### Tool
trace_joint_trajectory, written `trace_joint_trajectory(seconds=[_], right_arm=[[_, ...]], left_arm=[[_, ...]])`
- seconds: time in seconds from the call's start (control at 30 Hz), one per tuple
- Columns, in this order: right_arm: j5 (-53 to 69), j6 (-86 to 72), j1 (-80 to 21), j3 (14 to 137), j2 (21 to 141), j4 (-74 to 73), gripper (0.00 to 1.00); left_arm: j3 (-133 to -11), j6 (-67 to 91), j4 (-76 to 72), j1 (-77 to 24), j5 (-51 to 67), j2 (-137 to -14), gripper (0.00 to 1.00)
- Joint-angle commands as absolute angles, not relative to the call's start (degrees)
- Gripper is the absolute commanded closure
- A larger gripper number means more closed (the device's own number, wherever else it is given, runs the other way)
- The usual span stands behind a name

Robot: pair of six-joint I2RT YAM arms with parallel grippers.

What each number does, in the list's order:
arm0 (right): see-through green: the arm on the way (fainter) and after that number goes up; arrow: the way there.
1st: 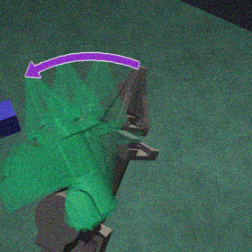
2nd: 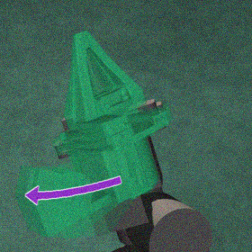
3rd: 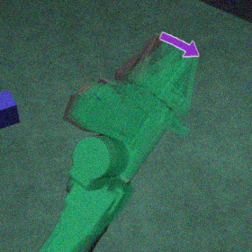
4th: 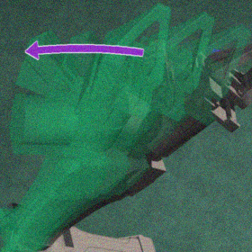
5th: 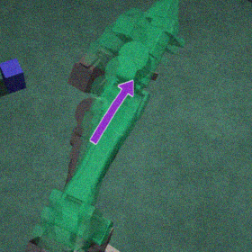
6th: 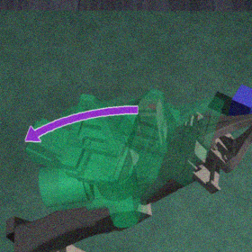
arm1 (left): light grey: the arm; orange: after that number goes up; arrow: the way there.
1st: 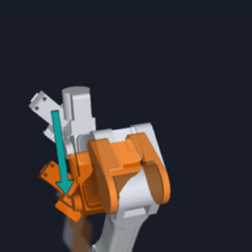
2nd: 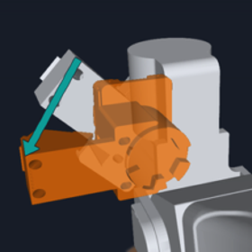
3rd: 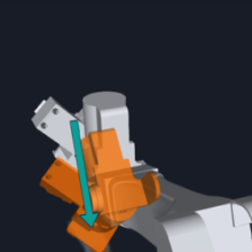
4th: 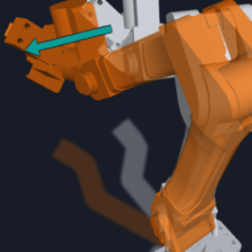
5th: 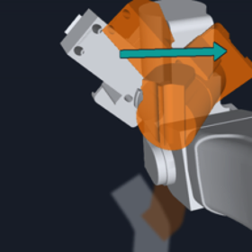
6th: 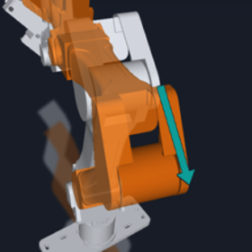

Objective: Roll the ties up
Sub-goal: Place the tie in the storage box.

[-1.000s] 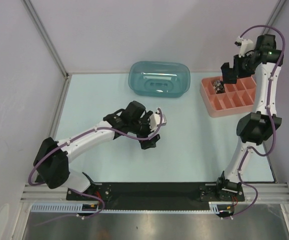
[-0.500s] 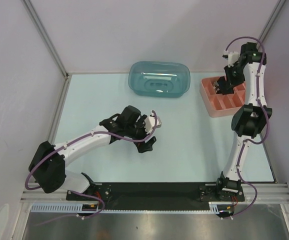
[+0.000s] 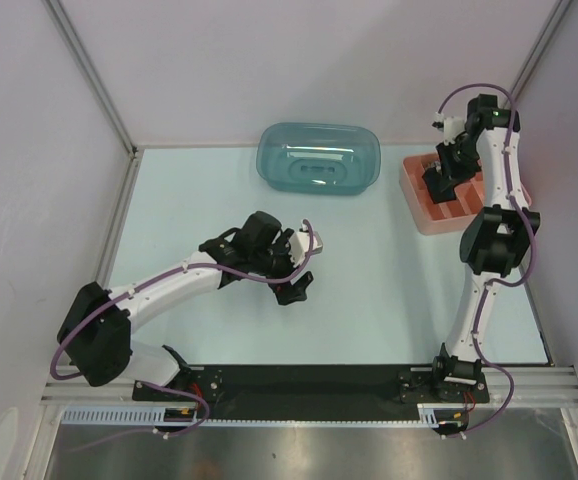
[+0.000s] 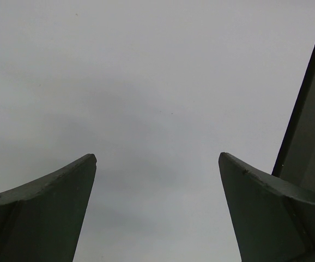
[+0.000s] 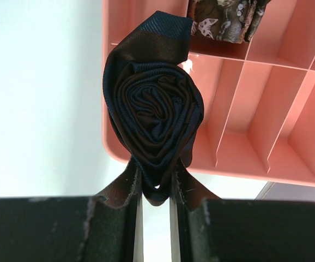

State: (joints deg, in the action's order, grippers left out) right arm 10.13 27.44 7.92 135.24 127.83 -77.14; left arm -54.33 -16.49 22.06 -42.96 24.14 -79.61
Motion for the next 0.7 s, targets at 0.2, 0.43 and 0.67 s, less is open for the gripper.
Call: trace_joint_trajectory(seconds=[0.2, 0.43, 0.67], right_arm=[[9.32, 26.28, 6.42, 135.44, 128.23, -84.81, 1.00], [6.33, 24.79, 6.24, 132.54, 129.99, -85.52, 1.00], [5.71, 24.26, 5.63, 129.99, 132.00, -86.75, 1.00]], left_arm=[[-54.14, -15.21, 20.92, -42.45, 24.17, -79.19, 0.00], [-54.14, -15.29, 21.18, -42.54, 24.08, -79.10, 0.01], [-54.32, -15.21, 21.18, -42.45, 23.73, -79.28, 0.00]])
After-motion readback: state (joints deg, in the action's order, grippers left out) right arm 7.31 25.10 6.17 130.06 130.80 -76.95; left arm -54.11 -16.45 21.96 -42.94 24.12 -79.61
